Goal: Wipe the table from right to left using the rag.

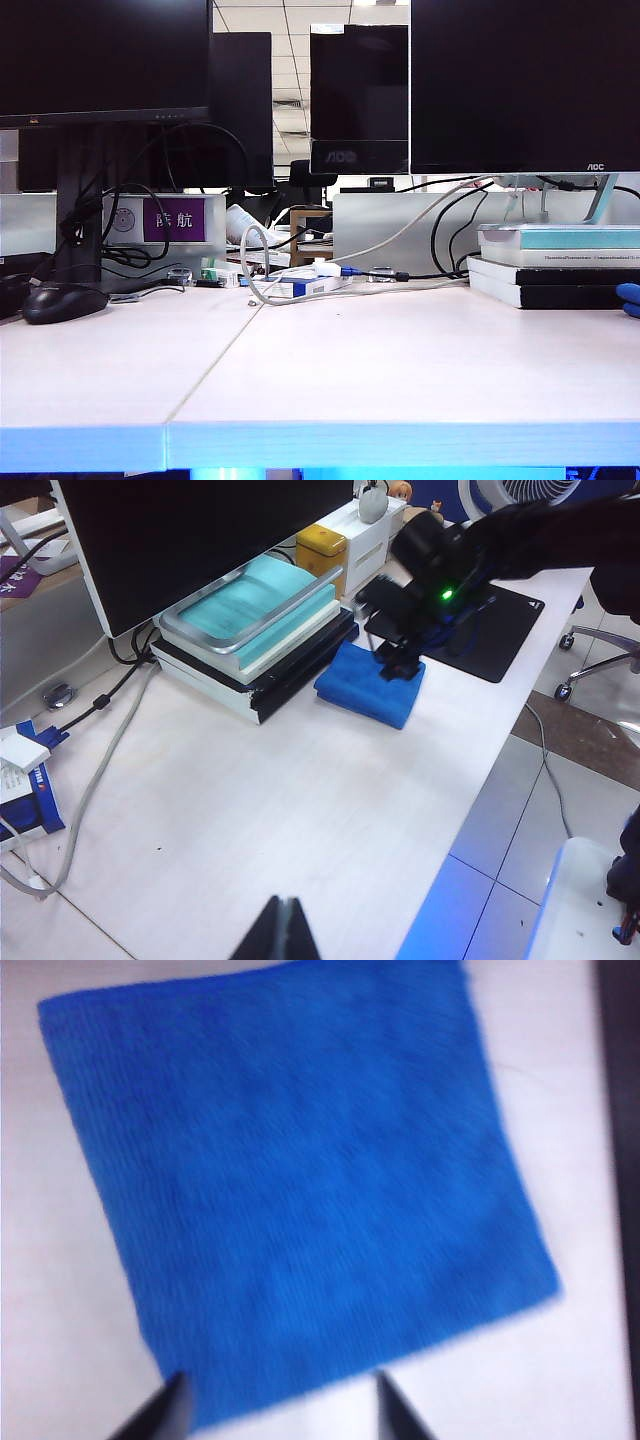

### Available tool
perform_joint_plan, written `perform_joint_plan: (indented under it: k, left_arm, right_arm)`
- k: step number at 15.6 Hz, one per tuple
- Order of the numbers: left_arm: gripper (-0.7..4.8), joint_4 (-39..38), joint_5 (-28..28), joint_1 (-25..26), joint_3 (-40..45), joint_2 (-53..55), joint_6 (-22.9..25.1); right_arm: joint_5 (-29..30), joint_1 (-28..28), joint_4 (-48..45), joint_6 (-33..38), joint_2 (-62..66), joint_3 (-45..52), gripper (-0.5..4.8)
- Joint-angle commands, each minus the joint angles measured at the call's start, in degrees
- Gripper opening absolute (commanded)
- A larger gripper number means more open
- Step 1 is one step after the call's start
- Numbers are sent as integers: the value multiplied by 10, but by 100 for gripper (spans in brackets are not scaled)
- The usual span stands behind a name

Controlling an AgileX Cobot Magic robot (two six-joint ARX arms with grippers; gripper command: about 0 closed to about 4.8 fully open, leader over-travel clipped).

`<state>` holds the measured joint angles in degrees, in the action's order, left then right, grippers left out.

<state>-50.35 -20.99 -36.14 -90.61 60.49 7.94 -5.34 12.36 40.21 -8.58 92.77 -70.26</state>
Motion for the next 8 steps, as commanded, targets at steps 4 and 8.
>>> perform_joint_plan:
  k: [4,8]
  left_arm:
    - [-5,7,-3,0,-4,-1,0]
    - [-5,-3,-3,0,-4,-1,0]
  right_arm:
    - [-8,7,-21,-27,109,-81,207]
    - [-8,15,-26,-37,164,-90,207]
